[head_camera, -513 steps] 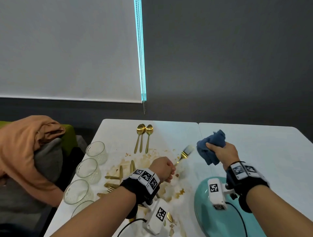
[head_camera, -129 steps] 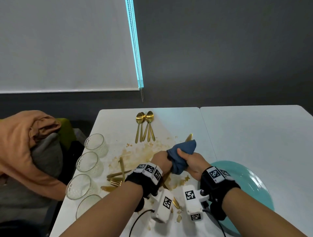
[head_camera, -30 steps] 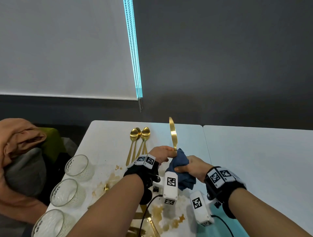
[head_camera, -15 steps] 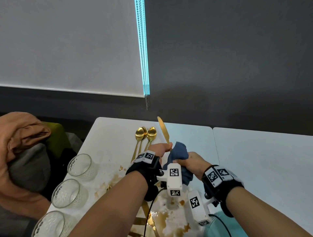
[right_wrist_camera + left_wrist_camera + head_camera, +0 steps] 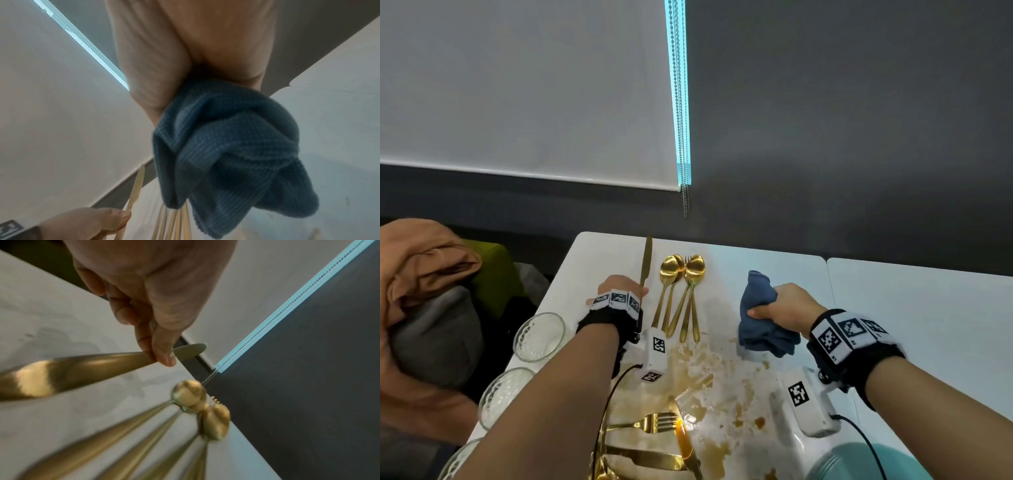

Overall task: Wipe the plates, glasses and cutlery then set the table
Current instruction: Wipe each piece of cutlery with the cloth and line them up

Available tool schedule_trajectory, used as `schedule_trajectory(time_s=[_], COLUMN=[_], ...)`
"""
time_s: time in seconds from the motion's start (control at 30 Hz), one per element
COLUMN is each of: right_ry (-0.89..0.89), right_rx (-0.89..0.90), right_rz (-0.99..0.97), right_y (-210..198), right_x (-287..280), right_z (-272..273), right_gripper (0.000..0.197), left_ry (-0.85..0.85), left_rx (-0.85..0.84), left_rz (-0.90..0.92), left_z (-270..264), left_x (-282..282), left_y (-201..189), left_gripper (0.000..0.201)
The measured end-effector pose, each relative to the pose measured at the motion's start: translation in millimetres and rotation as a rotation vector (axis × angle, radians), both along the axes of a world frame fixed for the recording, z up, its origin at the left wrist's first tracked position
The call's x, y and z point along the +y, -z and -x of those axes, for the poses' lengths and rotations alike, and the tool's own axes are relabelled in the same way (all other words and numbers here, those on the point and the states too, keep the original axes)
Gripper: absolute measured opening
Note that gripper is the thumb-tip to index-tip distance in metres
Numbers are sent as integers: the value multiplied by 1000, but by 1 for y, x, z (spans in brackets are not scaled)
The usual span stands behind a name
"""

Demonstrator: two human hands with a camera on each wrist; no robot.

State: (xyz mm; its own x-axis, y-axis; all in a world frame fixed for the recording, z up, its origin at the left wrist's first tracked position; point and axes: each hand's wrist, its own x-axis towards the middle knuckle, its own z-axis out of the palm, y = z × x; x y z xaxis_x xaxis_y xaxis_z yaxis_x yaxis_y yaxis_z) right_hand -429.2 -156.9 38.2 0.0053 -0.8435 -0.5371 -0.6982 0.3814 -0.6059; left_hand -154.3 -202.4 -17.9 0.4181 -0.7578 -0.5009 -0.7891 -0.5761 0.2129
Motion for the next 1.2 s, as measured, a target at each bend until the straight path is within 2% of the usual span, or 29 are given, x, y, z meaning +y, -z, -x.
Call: schedule_trajectory(time_s=[0.1,0.23,0.47,0.7,0.9,1.0,1.07,1.2], right_ry=[-8,7,30,111,166,203,244,314], right_rx=[13,-1,-4,-54,-128,-195,-259,-324], right_rz=[-7,-38,-42,-63,-95,-100,-98,-89], right_y=[3,7,12,17,14,9,6,1], right_x=[-1,2,5,10,23,36,48,75], right_z=[4,7,15,31,31,26,21,13], right_gripper=[25,23,24,26,24,20,19,33], left_ry=[52,8,-110,-110,-128,-151,-168,-130], left_rx=[-99,-52,-13,-76,-88,-34,59,191], left_rz=[-36,-26,83,111,153,194,204,149], left_z=[-11,-12,0,7,10,12,15,22], left_x=[-2,-9,-5,-10,10,28,41,72], left_y=[19,37,37,42,29,8,-3,-16], left_gripper=[33,36,22,28,31,26,26,31])
